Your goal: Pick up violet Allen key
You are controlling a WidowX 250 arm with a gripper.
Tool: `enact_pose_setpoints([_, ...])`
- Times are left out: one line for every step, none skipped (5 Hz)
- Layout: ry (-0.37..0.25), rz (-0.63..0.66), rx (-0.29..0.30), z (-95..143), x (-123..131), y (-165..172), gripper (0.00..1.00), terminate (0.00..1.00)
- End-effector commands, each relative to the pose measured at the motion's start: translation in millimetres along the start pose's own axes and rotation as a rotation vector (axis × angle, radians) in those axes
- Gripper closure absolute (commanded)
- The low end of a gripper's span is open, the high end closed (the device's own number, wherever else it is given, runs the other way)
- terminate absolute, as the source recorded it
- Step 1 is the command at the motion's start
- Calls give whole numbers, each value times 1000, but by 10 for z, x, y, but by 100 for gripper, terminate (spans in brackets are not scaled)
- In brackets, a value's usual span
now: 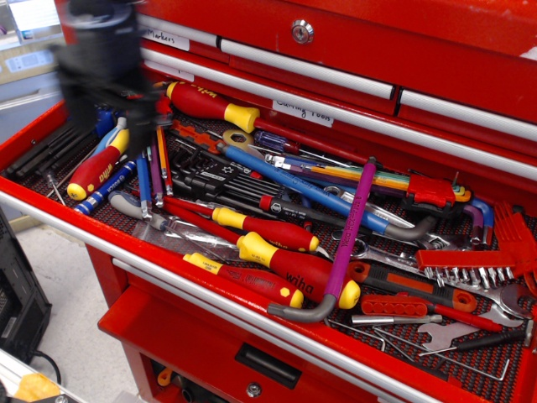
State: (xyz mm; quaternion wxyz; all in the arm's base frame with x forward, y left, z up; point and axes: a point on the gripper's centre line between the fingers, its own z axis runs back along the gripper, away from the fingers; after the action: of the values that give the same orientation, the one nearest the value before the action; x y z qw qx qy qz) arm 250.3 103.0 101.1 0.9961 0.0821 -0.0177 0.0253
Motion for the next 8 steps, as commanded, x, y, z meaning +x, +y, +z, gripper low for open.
enact_pose_setpoints([-108, 9, 57, 307, 404, -733, 0, 0])
enact_pose_setpoints([-89, 19, 63, 300, 562, -1197, 0, 0])
enact_pose_setpoints([-118, 49, 59, 150, 597, -1504, 0, 0])
enact_pose_setpoints([-107, 57, 36, 112, 646, -1733, 0, 0])
enact_pose_setpoints([-147, 73, 14, -144, 661, -1766, 0, 0])
enact_pose_setpoints([-161, 77, -7, -249, 676, -1792, 0, 0])
enact_pose_setpoints([-167, 70, 5, -446, 681, -1773, 0, 0])
enact_pose_setpoints([-186, 93, -35, -542, 673, -1831, 0, 0])
